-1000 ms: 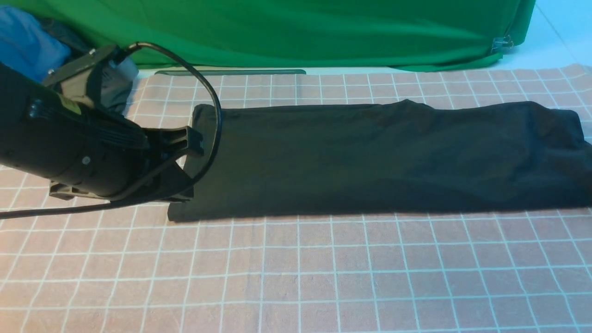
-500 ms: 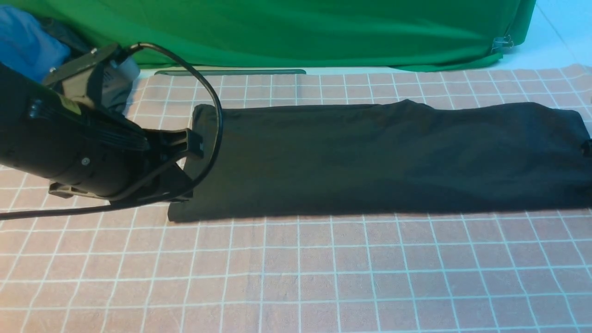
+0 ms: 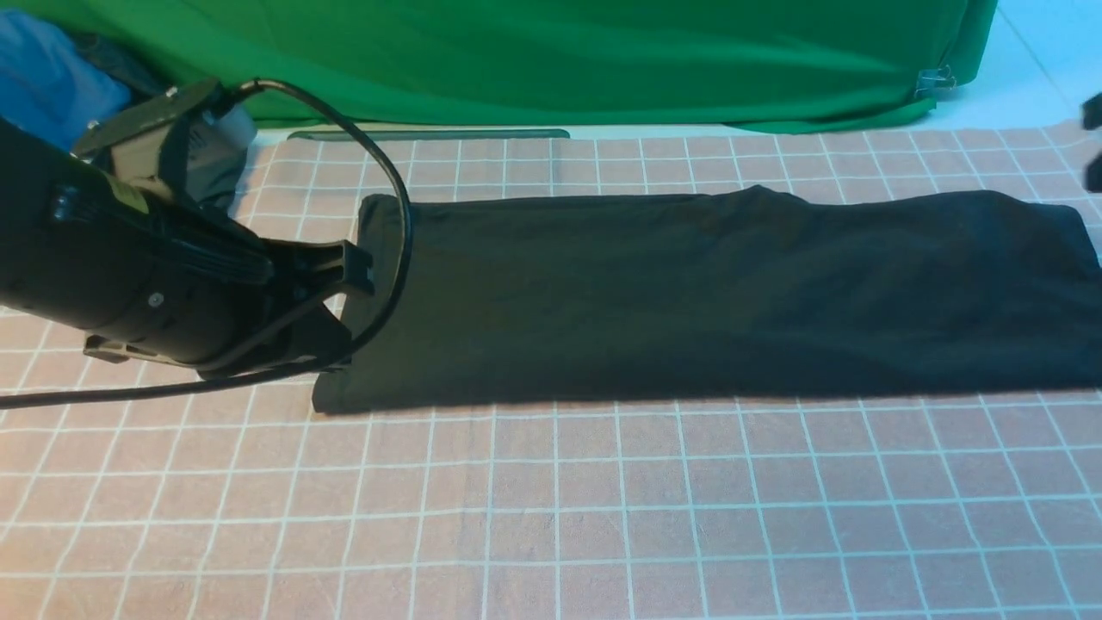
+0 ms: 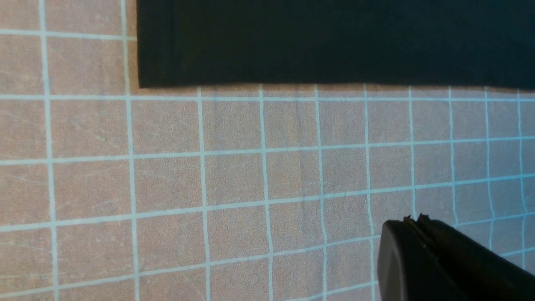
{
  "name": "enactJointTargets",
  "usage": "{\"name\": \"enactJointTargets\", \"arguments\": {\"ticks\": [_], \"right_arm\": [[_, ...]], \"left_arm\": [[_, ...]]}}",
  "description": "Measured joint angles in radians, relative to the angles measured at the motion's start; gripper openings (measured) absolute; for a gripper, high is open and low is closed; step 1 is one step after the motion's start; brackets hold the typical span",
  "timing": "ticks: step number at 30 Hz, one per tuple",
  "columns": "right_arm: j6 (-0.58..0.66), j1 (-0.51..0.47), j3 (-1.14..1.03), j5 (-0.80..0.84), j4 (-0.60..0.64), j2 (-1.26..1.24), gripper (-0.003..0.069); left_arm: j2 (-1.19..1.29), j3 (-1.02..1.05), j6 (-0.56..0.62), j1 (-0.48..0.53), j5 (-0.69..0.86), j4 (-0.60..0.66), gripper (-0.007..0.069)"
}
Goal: Fold a long-sleeved shirt over a pink coffee tablecloth.
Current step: 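Pull the folded dark garment lengthwise by its ends to straighten it flat on the table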
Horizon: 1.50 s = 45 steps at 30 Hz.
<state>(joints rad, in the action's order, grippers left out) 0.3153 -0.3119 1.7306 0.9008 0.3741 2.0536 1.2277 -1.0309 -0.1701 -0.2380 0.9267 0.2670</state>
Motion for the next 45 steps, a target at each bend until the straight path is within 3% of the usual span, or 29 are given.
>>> {"name": "enactJointTargets", "arguments": {"ticks": [6,11,16,20,21,24,27,30,32,40,45], "right_arm": [[-0.01,0.017,-0.001,-0.051,-0.013,0.096,0.0035],[-0.022,0.017,-0.002,-0.219,-0.021,0.159,0.0041],[-0.041,0.013,0.014,-0.29,-0.036,0.158,0.01],[-0.073,-0.006,0.084,-0.071,-0.053,0.131,0.0244],[-0.075,-0.006,0.089,-0.057,-0.055,0.131,0.0251],[-0.122,-0.011,0.155,0.132,-0.155,0.123,0.037],[-0.231,-0.012,0.176,0.225,-0.327,0.12,0.0519],[-0.268,-0.016,0.176,0.261,-0.389,0.128,0.0635],[-0.276,-0.018,0.178,0.273,-0.401,0.144,0.0671],[-0.254,-0.018,0.178,0.258,-0.362,0.232,0.0678],[-0.233,-0.017,0.178,0.249,-0.343,0.25,0.0613]], "left_arm": [[0.0,0.0,-0.014,0.0,0.0,0.0,0.0013],[0.0,0.0,-0.022,0.0,0.02,0.001,0.0013],[0.0,0.0,-0.029,0.0,0.046,0.001,0.0013],[0.0,0.0,-0.029,0.0,0.065,0.0,0.0013],[0.0,0.0,-0.029,0.0,0.065,0.0,0.0013],[0.0,0.0,-0.029,0.0,0.068,0.0,0.0013],[0.0,0.0,-0.029,0.0,0.068,0.0,0.0013],[0.0,0.0,-0.029,0.0,0.068,0.0,0.0013],[0.0,0.0,-0.029,0.0,0.068,-0.002,0.0013],[0.0,0.0,-0.029,0.0,0.076,-0.008,0.0013],[0.0,0.0,-0.029,0.0,0.091,-0.01,0.0013]]}}
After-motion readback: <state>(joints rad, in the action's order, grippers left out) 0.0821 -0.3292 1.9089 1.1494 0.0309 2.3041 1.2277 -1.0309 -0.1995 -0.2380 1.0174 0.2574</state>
